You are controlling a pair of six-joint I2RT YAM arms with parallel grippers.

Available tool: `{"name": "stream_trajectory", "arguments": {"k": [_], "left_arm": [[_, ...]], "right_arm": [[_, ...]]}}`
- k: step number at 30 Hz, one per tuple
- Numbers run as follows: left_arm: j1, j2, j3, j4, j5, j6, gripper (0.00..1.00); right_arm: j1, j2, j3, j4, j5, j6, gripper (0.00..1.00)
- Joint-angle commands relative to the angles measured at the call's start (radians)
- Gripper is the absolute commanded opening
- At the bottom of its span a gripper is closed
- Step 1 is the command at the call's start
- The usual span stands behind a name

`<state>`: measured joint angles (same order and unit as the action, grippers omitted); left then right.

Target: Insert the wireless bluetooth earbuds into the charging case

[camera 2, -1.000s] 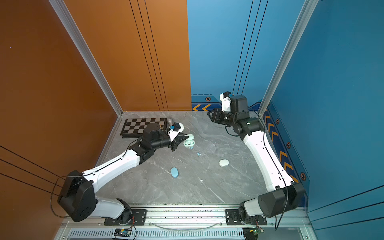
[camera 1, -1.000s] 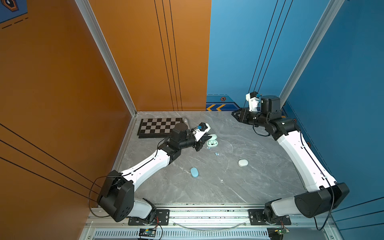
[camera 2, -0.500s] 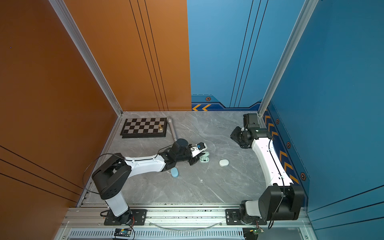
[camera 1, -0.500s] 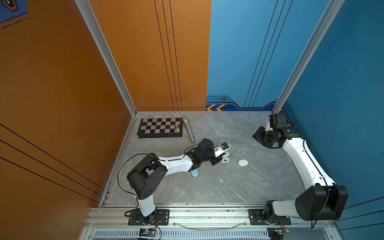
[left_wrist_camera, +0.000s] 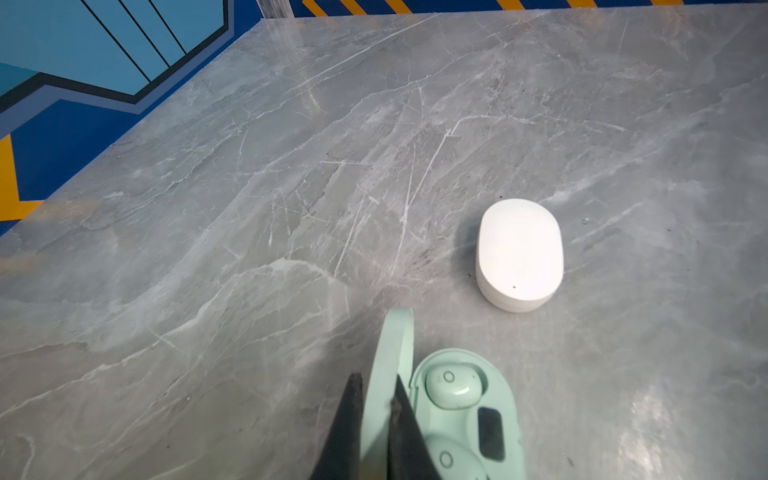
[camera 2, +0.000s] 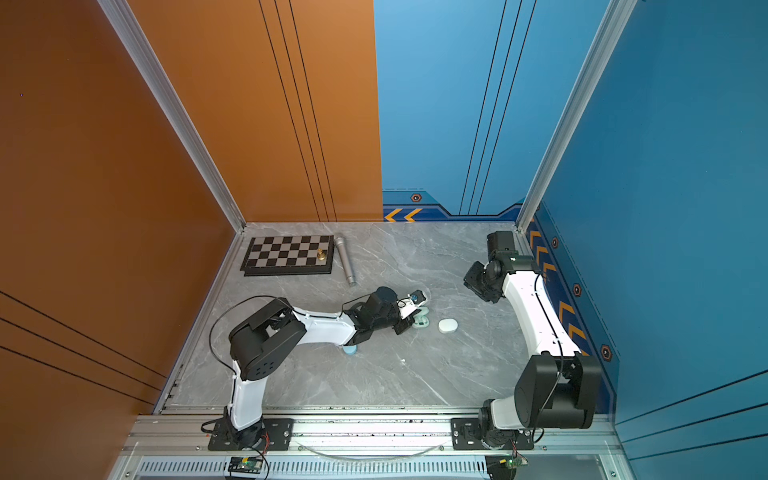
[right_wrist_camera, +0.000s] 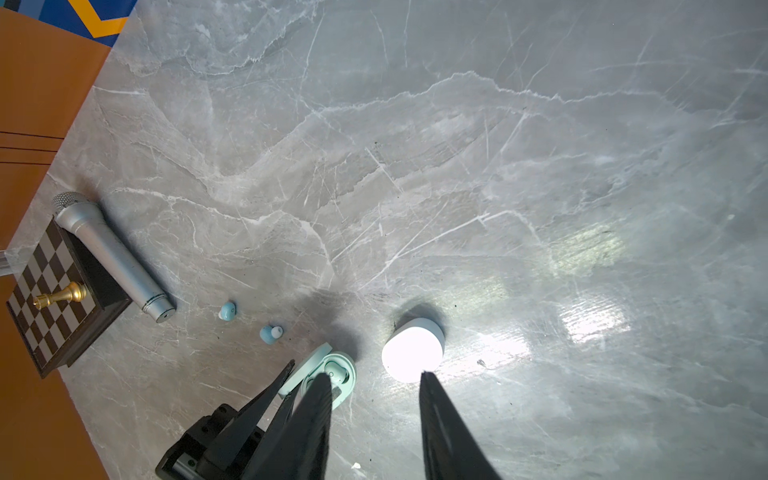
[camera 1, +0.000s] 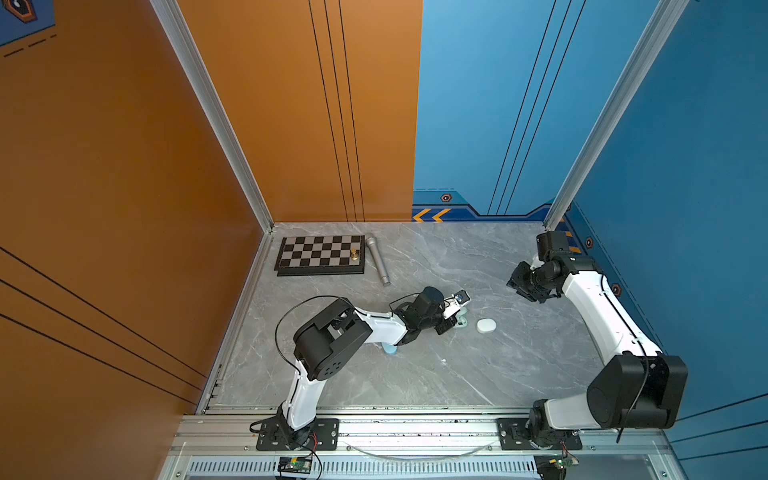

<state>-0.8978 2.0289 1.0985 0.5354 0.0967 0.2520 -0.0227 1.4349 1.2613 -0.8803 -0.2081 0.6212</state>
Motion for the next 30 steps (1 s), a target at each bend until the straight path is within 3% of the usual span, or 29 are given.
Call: {"name": "stream_trajectory", "arguments": {"k": [1, 7, 9, 12, 20, 27, 30], "left_arm": [[0.001, 0.026, 0.021, 0.025, -0.009, -0.03, 0.0], [0.011, 0.049, 0.033, 0.026, -0.013, -0.049, 0.0], [0.011, 0.056, 0.037, 0.026, -0.015, -0.058, 0.09], [0.01, 0.063, 0.037, 0.025, -0.006, -0.069, 0.11], [0.007, 0.034, 0.007, 0.025, -0.001, -0.066, 0.28], [0.02, -0.123, -0.086, 0.008, 0.012, -0.063, 0.51], [0.04, -0.256, -0.142, -0.059, 0.017, -0.061, 0.72]], "right_arm": [[-0.005, 0.013, 0.017, -0.048, 0.003, -0.038, 0.38], [0.0, 0.021, 0.024, -0.054, 0.0, -0.04, 0.39], [0.003, 0.025, 0.026, -0.056, -0.004, -0.043, 0.39], [0.006, 0.03, 0.033, -0.055, -0.008, -0.05, 0.39], [0.022, 0.033, 0.049, -0.054, 0.002, -0.074, 0.39], [0.083, 0.048, 0.073, -0.045, 0.069, -0.151, 0.42], [0.142, 0.074, 0.081, -0.016, 0.118, -0.198, 0.44]]}}
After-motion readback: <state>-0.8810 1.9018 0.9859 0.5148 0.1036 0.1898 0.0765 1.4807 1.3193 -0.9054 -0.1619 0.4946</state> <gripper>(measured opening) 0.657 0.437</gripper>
